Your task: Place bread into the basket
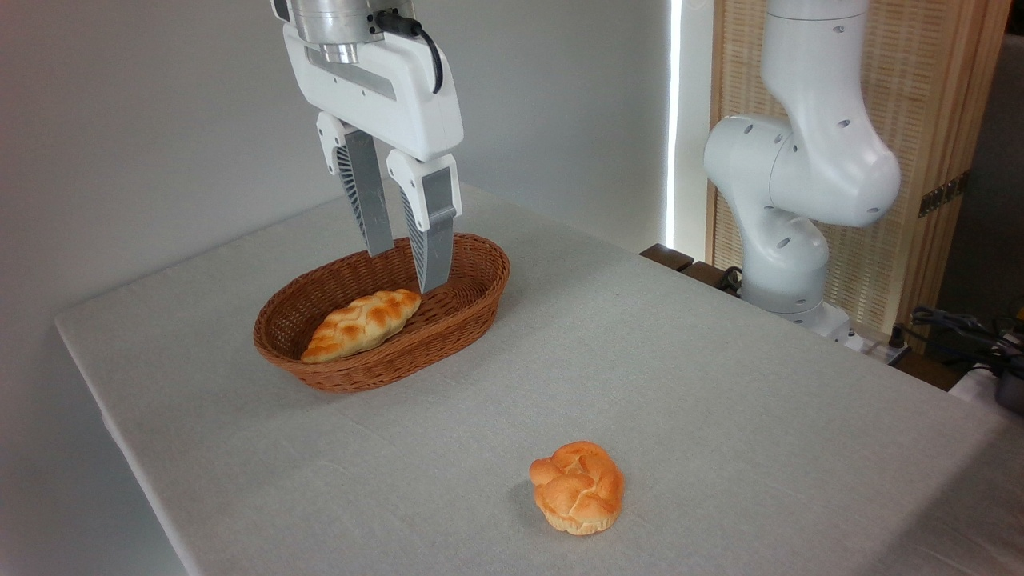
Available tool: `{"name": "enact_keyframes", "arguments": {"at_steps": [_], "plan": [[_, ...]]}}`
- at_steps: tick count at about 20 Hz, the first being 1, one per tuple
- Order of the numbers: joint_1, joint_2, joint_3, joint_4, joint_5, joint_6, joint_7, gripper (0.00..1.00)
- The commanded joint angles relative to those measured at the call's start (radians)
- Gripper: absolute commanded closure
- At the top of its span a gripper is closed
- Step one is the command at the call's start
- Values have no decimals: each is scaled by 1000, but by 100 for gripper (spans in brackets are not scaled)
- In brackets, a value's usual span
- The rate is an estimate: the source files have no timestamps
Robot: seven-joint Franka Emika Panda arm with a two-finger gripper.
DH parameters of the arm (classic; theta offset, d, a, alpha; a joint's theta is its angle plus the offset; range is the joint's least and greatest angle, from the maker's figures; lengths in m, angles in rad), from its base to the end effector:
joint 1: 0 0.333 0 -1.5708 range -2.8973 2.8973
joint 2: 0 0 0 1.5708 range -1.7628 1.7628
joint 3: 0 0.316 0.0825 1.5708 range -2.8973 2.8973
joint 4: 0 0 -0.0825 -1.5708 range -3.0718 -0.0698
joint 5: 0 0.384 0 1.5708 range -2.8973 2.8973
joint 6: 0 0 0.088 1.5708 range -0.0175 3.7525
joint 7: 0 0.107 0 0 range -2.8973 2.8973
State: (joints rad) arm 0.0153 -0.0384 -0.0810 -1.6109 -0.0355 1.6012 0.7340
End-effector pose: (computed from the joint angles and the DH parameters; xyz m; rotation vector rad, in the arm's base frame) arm 0.5440 -0.0404 0.6293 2.8741 -1.2136 0.0587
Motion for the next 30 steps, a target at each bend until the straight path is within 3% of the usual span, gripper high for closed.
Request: {"name": "enact_keyframes", "arguments": {"at_steps": [1,6,9,23,26,30], "plan": [[-25,-3,15,-1,23,-7,-18,0],[-29,-3,17,0,26,-44,-13,0],[-61,-1,43,0,43,-44,-11,0],[-71,-1,50,0,43,-46,-11,0],[-121,-1,105,0,43,-46,-13,0],[-118,0,103,0,42,-46,-10,0]]}}
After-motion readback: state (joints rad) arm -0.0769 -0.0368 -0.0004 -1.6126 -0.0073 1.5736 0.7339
